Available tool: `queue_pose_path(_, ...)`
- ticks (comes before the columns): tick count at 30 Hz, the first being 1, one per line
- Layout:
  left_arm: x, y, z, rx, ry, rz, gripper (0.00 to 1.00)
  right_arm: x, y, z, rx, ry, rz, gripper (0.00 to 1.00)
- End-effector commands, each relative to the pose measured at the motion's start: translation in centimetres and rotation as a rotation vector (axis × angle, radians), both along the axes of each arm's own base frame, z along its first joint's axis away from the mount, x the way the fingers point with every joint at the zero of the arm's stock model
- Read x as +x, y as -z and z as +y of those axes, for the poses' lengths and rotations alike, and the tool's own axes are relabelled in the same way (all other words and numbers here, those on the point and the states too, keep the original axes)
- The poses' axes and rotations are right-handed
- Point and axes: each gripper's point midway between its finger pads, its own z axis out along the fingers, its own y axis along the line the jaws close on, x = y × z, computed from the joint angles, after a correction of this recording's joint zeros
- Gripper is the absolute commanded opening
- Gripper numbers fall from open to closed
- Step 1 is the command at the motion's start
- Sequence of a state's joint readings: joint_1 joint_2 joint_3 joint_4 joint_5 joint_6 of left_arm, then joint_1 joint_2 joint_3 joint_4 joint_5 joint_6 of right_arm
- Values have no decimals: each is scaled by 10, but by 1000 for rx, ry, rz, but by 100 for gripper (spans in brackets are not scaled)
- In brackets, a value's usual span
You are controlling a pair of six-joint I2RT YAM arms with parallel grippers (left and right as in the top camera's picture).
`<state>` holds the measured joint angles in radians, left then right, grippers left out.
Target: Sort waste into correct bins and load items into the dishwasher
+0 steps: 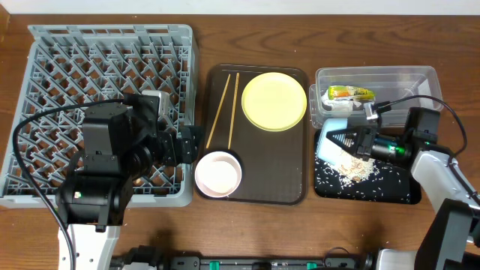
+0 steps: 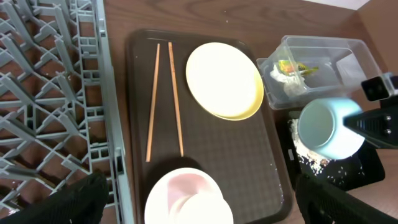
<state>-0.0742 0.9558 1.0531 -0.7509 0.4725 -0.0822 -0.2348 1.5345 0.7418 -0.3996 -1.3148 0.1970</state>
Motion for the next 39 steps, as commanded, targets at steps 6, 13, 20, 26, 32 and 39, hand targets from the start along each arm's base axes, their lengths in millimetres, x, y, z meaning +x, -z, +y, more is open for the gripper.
queue_pose_path(6, 1, -11, -3, -15, 11, -25, 96, -6, -6, 54, -248, -123, -40, 1)
queue_pose_path(13, 1, -11, -3, -15, 11, -25, 96, -14, 1, 89, -899, -210, -165, 1)
queue_pose_path(20, 1, -11, -3, -15, 11, -25, 96, -30, 31, 113, -1167, -248, -213, 1)
queue_pose_path(26, 1, -11, -3, -15, 11, -25, 96, -47, 55, 138, -1173, -380, -224, 13)
queue_pose_path(32, 1, -11, -3, -15, 11, -25, 96, -48, 39, 153, -1079, -394, -239, 33)
queue_pose_path(39, 3, -10, 1, 3, -9, -27, 96, -60, -8, 206, -710, -504, -265, 40)
